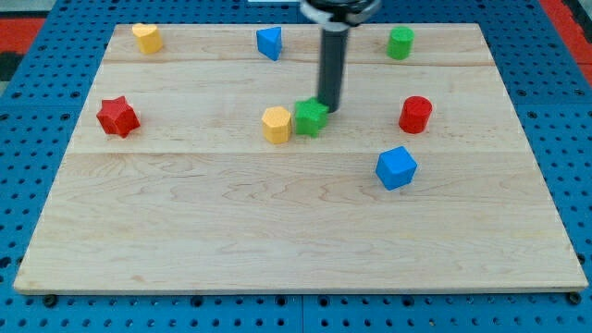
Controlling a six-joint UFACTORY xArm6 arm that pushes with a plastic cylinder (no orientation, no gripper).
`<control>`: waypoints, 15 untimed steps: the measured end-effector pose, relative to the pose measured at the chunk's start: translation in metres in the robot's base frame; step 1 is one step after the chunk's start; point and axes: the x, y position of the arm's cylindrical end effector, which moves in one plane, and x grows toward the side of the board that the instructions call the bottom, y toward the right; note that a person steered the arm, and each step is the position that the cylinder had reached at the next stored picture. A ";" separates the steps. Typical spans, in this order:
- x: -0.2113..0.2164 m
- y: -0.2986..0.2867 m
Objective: Move yellow hexagon to the bottom left
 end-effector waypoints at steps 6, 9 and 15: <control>0.082 -0.090; 0.134 -0.085; 0.179 -0.222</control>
